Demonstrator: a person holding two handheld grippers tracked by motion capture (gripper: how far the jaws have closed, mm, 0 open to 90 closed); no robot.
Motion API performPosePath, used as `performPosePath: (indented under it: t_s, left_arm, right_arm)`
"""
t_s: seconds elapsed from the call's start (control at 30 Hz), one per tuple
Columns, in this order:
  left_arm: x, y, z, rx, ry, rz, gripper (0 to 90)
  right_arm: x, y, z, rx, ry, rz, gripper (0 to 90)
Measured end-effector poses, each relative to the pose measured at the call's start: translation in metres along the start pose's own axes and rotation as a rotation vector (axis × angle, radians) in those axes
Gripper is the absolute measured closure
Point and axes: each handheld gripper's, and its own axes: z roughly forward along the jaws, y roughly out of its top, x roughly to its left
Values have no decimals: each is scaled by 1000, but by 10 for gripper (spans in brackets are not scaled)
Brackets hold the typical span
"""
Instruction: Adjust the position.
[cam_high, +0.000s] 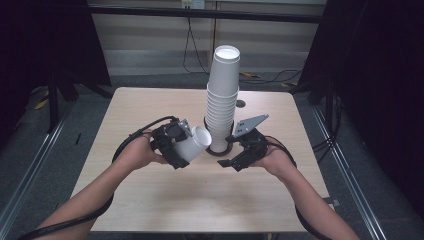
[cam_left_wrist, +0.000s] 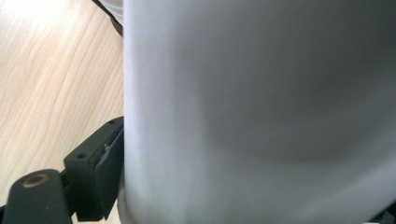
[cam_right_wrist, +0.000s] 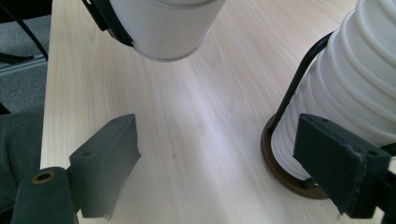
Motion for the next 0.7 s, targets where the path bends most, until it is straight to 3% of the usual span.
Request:
performPosePath:
  t_s: [0.5, 0.7]
  left_arm:
    - [-7, 10, 5, 11, -13, 35, 114]
    - [-9, 12, 11, 29, -19, 52, 114]
  right_arm:
    - [0, 4, -1, 60, 45, -7, 139]
    - [1, 5, 1, 84, 84, -8, 139]
